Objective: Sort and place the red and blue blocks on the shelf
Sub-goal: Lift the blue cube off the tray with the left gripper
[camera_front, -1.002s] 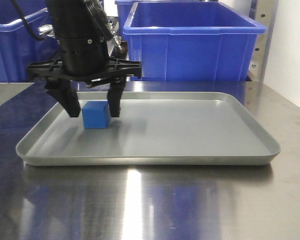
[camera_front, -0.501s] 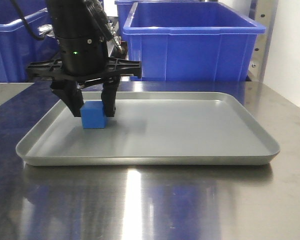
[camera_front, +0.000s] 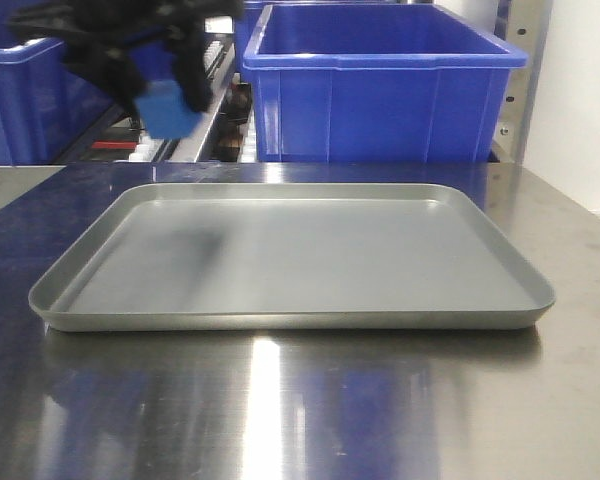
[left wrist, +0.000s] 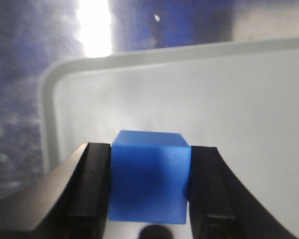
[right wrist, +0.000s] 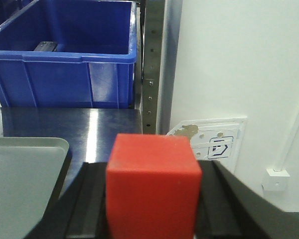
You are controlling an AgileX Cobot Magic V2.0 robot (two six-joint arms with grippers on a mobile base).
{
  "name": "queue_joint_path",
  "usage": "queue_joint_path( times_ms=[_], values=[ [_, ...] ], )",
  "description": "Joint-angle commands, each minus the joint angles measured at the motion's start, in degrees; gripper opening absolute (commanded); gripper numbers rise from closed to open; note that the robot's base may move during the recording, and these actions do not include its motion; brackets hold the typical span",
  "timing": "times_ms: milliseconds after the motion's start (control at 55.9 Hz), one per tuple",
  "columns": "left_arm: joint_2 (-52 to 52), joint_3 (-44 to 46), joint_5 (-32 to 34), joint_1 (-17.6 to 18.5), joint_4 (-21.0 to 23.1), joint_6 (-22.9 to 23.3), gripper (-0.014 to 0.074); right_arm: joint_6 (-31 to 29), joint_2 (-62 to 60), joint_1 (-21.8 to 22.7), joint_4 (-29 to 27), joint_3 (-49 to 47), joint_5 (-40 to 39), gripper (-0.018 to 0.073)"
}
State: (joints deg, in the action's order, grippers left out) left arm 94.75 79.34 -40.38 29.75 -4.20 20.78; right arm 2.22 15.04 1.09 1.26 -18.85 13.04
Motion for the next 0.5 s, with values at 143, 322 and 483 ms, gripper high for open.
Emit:
queue_joint_path(
  times_ms=[143, 322, 483],
  values=[
    [-16.1, -16.4, 18.1, -7.1, 9.8, -18.2, 0.0298, 0.0, 0.5, 0.1, 0.6, -1.7, -4.8, 0.0374],
    [-29.6, -32.9, 35.7, -13.3, 13.4, -24.2, 0.0298, 0.0, 0.5, 0.1, 0.6, -1.7, -4.8, 0.0374],
    [-43.5, -45.5, 48.2, -18.6, 13.4, -24.2, 0.0298, 0.0, 0.5, 0.1, 0.6, -1.7, -4.8, 0.0374]
  ],
)
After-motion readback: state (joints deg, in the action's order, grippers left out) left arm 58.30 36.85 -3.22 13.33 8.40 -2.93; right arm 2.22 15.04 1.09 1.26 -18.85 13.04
